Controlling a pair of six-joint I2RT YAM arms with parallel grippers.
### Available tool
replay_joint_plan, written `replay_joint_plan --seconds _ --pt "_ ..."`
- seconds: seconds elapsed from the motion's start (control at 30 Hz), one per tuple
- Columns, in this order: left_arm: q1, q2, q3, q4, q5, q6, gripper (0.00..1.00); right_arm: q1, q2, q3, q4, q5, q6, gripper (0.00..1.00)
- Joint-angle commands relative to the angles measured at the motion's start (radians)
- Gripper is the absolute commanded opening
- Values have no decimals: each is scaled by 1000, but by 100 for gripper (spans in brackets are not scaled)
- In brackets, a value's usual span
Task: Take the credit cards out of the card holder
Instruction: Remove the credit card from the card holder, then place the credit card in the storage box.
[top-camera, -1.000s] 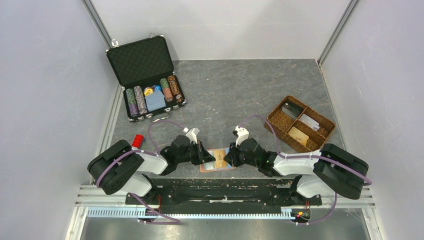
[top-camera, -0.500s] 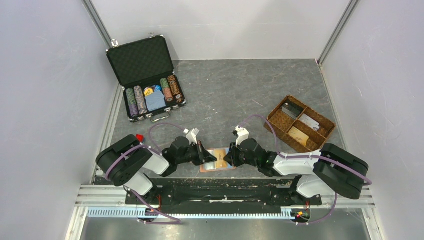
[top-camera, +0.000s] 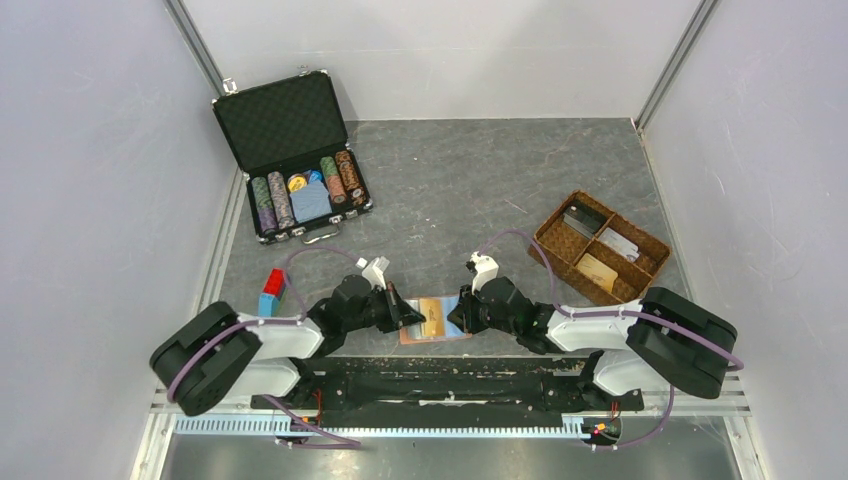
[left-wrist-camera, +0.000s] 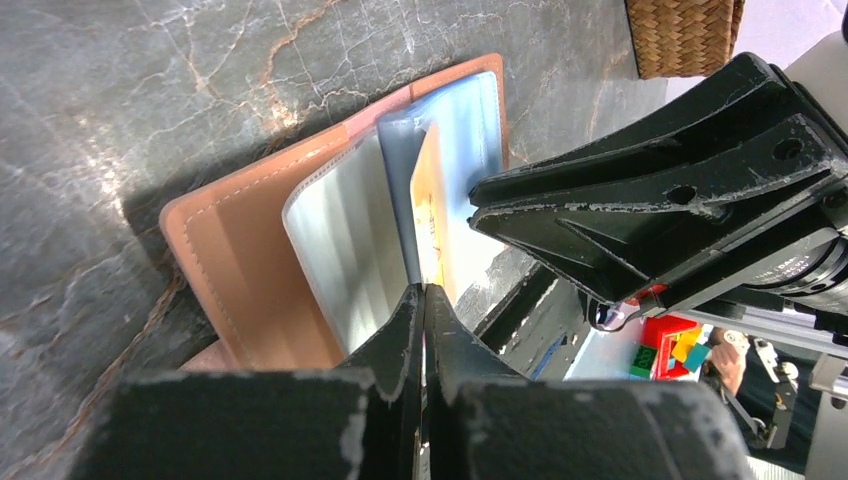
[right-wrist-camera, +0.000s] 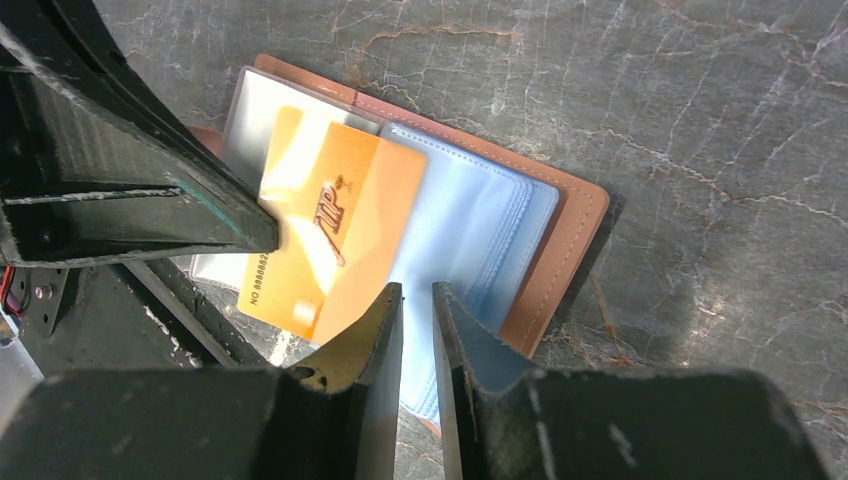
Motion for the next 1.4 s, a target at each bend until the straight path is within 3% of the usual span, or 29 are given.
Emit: replay_joint_plan --seconds 0.0,0.23,0.5,0.87,1.1,1.37 --pt "4 -117 23 -211 -69 100 2 -5 5 -12 -70 23 -21 20" --pt "8 -324 44 -433 -95 170 2 -4 -14 41 -111 -9 -82 22" --pt "8 -530 120 -724 -23 297 2 -28 -175 105 -200 -144 -297 28" --pt "7 -637 130 -637 254 200 2 -138 -307 160 -252 -648 -405 43" --pt "7 -587 157 -597 323 207 2 -210 -258 176 -184 -823 -352 51" --pt "7 -579 139 -525 363 185 2 -212 -138 182 -95 -976 -329 51"
